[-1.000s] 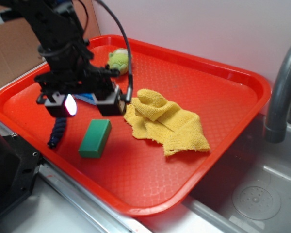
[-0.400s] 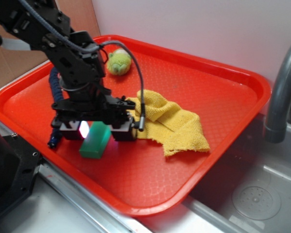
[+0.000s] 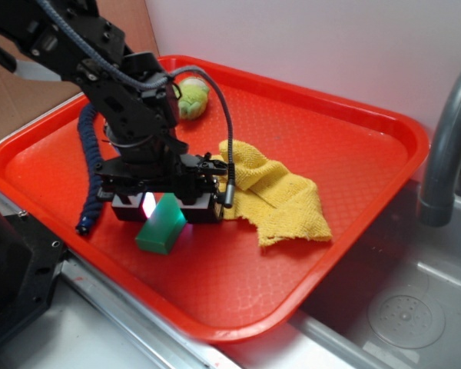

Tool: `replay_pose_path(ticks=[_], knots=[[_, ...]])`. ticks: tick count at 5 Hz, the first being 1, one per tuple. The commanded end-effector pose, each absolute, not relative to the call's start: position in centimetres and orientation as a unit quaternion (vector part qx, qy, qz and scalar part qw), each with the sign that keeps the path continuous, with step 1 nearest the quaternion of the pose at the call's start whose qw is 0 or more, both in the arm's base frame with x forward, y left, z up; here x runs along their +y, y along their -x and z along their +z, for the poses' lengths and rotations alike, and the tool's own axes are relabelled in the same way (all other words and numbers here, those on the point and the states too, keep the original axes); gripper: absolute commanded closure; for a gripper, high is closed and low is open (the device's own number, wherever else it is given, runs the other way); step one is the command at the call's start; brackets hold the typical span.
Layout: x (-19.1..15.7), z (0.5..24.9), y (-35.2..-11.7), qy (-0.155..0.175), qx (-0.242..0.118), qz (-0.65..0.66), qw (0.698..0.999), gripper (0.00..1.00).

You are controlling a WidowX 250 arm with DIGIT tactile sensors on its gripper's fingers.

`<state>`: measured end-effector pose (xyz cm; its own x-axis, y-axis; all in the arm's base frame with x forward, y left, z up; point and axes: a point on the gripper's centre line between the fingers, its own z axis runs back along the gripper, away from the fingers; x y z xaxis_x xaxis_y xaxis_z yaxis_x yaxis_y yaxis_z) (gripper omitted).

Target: Grab the green block.

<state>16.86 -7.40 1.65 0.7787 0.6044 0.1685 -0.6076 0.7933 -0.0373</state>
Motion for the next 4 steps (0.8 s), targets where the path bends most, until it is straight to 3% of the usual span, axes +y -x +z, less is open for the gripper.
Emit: replay_pose_path(ticks=[1, 2, 4], knots=[[-7.1, 4.5, -17.7, -0.005, -0.041, 0.242, 0.969, 1.0], [-6.2, 8.3, -19.1, 0.019, -0.028, 0.182, 0.983, 1.0], [-4.5, 15.7, -19.4, 0.035, -0.051, 0.128, 0.99, 1.0]])
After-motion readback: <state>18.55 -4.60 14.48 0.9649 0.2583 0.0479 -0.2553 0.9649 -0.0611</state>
